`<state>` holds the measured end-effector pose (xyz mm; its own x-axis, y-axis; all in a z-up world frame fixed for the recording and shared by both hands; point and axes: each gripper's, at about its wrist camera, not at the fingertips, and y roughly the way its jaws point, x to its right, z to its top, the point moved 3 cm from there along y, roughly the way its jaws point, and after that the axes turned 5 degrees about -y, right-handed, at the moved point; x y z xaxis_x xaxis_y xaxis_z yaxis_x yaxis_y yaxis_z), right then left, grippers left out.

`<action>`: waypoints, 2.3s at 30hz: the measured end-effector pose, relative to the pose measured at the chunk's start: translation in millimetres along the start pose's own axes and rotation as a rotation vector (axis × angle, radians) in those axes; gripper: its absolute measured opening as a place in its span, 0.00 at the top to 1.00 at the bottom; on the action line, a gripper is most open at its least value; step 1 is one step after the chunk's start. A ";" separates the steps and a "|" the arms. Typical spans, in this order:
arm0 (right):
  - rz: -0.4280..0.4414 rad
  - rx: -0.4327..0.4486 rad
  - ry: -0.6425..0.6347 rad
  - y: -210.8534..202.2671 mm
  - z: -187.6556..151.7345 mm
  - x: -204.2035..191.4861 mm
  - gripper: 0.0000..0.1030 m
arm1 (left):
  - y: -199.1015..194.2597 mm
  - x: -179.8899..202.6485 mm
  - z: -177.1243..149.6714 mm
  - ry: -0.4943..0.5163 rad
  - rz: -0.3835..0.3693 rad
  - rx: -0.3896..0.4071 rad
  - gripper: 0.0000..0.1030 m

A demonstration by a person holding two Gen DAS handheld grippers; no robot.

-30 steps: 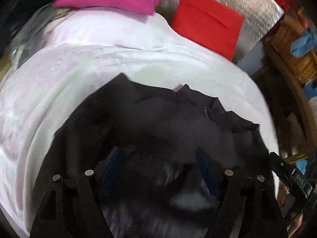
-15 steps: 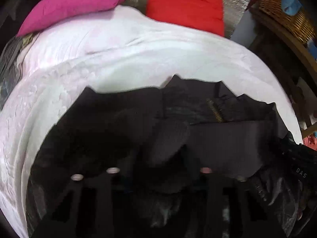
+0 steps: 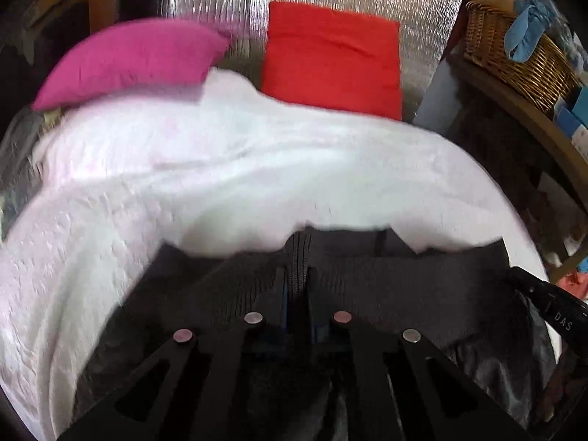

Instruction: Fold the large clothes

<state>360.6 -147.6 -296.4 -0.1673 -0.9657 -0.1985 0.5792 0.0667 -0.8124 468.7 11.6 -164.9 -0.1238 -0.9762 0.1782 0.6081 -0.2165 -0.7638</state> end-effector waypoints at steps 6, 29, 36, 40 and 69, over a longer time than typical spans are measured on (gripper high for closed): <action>0.027 -0.101 0.155 45.9 -18.8 27.8 0.95 | 44.2 -4.7 -11.3 -0.006 0.022 -0.108 0.81; 0.329 0.031 0.254 -121.8 -98.0 58.4 0.21 | -126.8 -128.5 -123.0 -0.220 0.152 -0.040 0.24; 0.192 -0.086 0.174 -108.3 -136.4 41.0 0.40 | -103.1 -146.0 -151.9 -0.149 0.266 -0.111 0.22; 0.178 -0.172 0.204 -86.4 -140.9 46.8 0.44 | -96.6 -158.0 -155.6 -0.209 0.214 -0.148 0.21; 0.284 -0.029 0.383 -108.5 -110.3 82.9 0.43 | -110.4 -155.7 -132.5 -0.223 0.186 -0.064 0.21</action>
<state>195.8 -207.2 -285.1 -0.2905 -0.7470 -0.5980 0.6227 0.3270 -0.7109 316.9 185.7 -190.5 0.1645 -0.9736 0.1581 0.5527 -0.0418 -0.8323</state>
